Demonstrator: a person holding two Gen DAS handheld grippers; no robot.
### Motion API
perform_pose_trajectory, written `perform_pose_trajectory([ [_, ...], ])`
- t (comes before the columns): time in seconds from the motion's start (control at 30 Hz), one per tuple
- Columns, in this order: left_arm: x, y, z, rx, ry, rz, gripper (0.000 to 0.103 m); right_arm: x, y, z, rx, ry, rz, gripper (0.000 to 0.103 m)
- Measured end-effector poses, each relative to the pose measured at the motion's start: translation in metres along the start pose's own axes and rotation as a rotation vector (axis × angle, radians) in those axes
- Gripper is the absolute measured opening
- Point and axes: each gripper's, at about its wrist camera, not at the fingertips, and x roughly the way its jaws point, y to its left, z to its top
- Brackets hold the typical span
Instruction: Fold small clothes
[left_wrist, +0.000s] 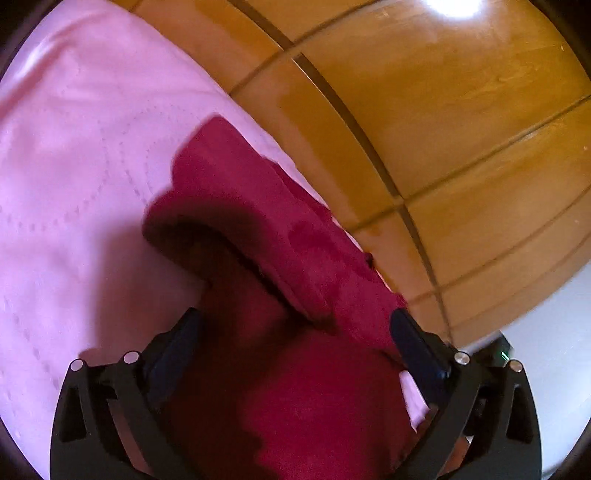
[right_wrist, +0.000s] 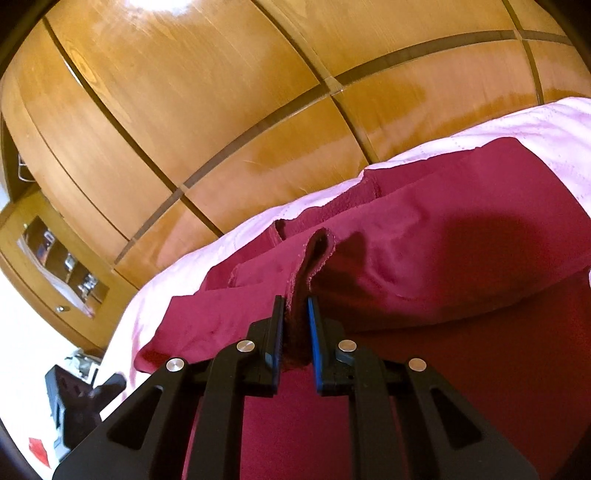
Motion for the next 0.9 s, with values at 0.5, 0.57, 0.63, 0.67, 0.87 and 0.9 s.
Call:
perform_pose_trajectory([
  [0.5,0.008,0.018,0.022,-0.048,-0.241,0.003,0.101,-0.018,-0.041,0.006,0.122,-0.006,-0.019,0.003],
  [0.57,0.004,0.022,0.023,-0.055,-0.256,-0.008,0.101,-0.013,-0.042,0.001,0.127,0.036,-0.024,0.032],
  [0.63,0.003,0.022,0.021,-0.044,-0.261,-0.002,0.101,-0.007,-0.041,-0.007,0.135,0.060,-0.025,0.081],
  [0.67,0.004,0.021,0.021,-0.040,-0.261,0.001,0.101,-0.002,-0.040,-0.012,0.137,0.070,-0.016,0.081],
  [0.87,0.004,0.025,0.022,-0.042,-0.275,-0.042,0.101,0.032,-0.005,-0.025,-0.028,0.170,-0.042,0.018],
  [0.9,0.004,0.025,0.022,-0.041,-0.277,-0.057,0.101,0.032,0.001,-0.024,-0.062,0.164,-0.060,0.011],
])
